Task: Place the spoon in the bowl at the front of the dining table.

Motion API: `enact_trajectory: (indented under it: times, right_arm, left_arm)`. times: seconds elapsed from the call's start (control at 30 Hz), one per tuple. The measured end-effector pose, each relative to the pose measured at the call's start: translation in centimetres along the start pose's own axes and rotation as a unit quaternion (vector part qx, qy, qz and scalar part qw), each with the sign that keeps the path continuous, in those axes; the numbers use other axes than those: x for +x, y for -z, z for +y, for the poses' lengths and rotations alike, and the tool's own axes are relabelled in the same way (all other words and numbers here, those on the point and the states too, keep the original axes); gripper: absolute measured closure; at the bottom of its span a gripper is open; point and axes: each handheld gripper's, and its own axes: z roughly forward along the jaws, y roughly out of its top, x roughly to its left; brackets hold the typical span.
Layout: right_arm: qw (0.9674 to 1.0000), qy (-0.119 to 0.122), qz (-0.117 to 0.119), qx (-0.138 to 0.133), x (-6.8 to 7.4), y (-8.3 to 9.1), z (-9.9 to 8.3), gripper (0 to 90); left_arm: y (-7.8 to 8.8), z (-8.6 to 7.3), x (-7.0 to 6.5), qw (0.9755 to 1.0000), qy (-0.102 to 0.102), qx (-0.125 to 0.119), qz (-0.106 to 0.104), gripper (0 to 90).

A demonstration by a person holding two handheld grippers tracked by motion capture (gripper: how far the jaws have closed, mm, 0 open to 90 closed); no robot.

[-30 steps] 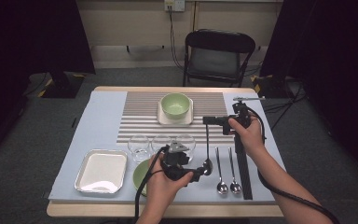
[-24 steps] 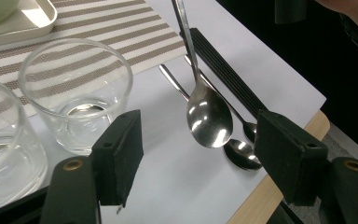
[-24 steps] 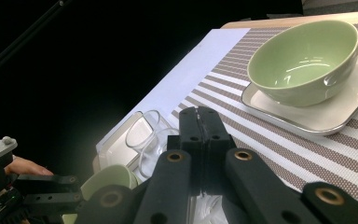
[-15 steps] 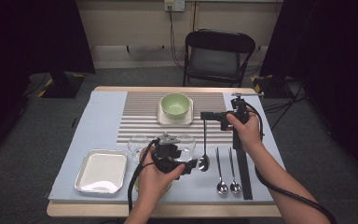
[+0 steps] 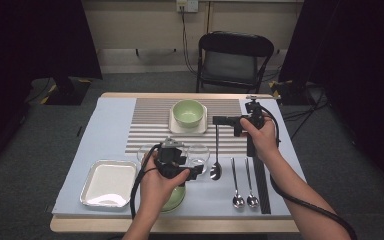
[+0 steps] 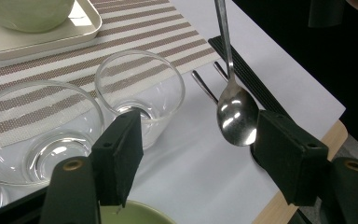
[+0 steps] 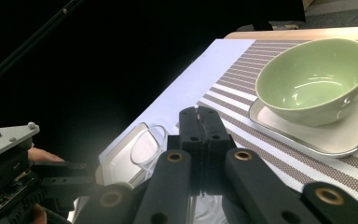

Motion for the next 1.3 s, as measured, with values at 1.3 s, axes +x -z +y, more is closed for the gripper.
enact_trajectory:
  times: [1.3]
  right_arm:
    - [0.9997, -0.002, 0.022, -0.006, 1.7, -2.8, 1.4, 90.0]
  left_arm:
    - [-3.6, 1.2, -0.4, 0.9989, -0.005, 0.035, -0.032, 30.9]
